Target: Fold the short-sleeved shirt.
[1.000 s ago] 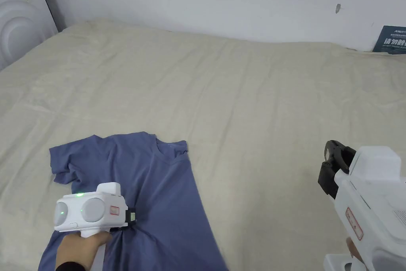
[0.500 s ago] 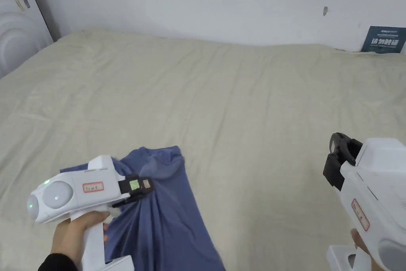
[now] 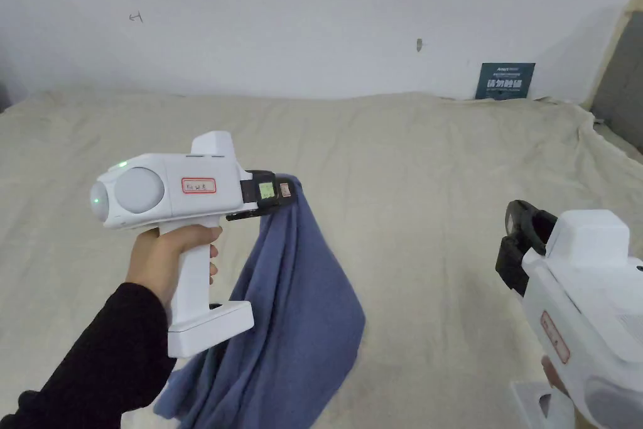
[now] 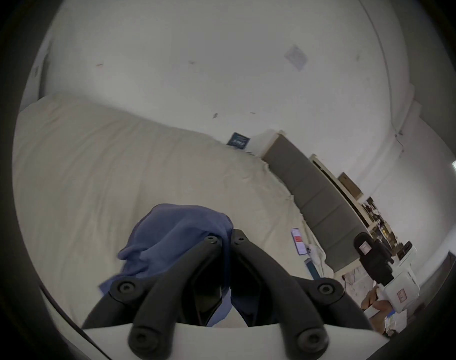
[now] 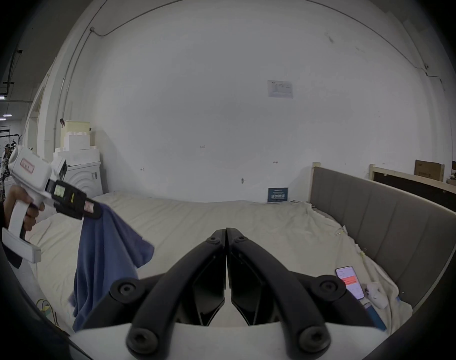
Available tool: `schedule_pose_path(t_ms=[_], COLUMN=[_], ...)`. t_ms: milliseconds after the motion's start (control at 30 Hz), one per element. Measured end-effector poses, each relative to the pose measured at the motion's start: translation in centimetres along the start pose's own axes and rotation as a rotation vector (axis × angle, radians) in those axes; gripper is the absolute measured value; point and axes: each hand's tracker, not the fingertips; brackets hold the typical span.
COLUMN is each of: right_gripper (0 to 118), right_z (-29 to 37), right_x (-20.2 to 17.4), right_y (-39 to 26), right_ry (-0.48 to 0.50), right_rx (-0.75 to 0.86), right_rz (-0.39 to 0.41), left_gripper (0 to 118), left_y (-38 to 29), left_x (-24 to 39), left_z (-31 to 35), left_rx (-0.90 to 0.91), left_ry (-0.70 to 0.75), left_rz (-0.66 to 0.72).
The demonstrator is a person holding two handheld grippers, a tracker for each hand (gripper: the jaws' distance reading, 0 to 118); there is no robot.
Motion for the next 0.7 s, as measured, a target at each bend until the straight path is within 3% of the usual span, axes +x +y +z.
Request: schedule_pose_path(t_ms=[433,700], right_gripper=[0,0], right_z=[2.1,2.3], right_x=[6.1,7.6], right_y=[0.1,-1.4], right_ry=[-0.143,-0.169], right_rx=[0.027,-0.016], right_rz=[-0.002,-0.01], left_gripper=[0,0], left_y=[1.3,-9.1], left_x=[8.6,8.9], left_z=[-9.0,-17.3], left_rx=[-0.13,-0.39], left_ry=[-0.142,-0.018], left_rz=[-0.192,-0.351])
